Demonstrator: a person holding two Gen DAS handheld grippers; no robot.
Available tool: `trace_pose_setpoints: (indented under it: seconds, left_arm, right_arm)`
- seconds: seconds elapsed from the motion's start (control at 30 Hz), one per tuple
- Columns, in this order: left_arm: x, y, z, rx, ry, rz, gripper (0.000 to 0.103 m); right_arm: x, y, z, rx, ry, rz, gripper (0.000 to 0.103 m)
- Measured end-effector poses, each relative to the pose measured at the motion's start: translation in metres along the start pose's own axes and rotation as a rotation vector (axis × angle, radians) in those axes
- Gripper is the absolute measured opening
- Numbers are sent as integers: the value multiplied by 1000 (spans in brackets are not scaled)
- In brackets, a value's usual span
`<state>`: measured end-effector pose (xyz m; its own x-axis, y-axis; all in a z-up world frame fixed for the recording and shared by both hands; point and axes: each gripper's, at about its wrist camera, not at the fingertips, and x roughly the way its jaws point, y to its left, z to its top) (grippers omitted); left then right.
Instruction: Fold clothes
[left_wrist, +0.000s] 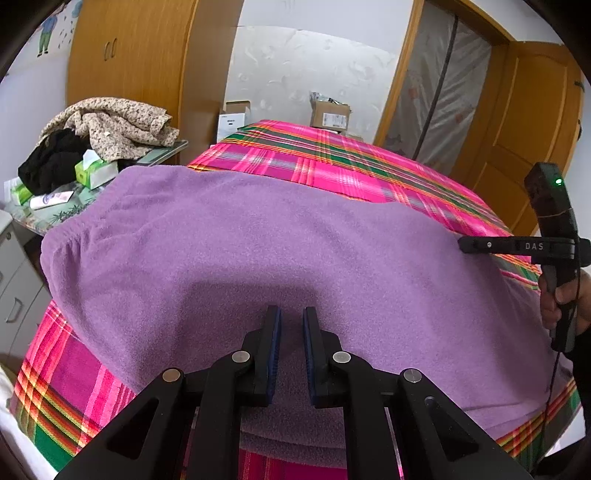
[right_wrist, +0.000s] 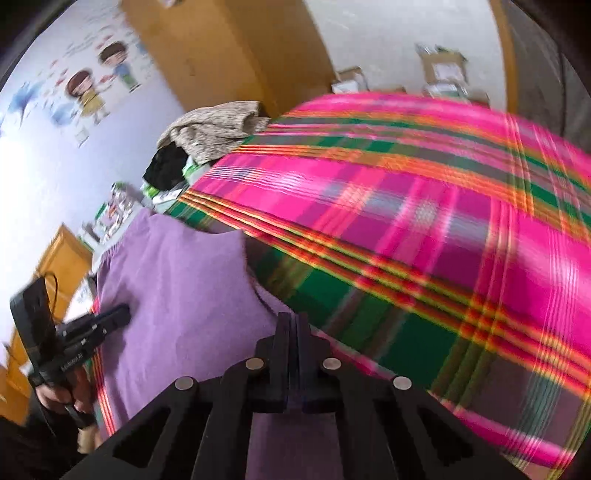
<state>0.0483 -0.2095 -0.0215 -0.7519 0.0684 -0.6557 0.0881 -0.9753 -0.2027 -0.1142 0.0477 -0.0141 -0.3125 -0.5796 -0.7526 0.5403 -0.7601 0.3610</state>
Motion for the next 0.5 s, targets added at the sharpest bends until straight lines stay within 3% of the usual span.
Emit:
trace_pose_setpoints:
  seconds: [0.27, 0.37, 0.47, 0.5]
  left_arm:
    - [1, 2, 0, -3, -3, -4, 12]
    - [1, 2, 0, -6, -4, -6, 12]
    - [1, 2, 0, -6, -4, -7, 12]
    - [1, 2, 0, -7, -4, -7, 12]
  right_arm:
    - [-13, 28, 5, -84, -78, -17, 23]
    - [-7, 41, 6, -121, -56, 11, 22]
    - [14, 38, 3, -113, 15, -30, 21]
    - [16, 30, 3, -89, 19, -43, 14]
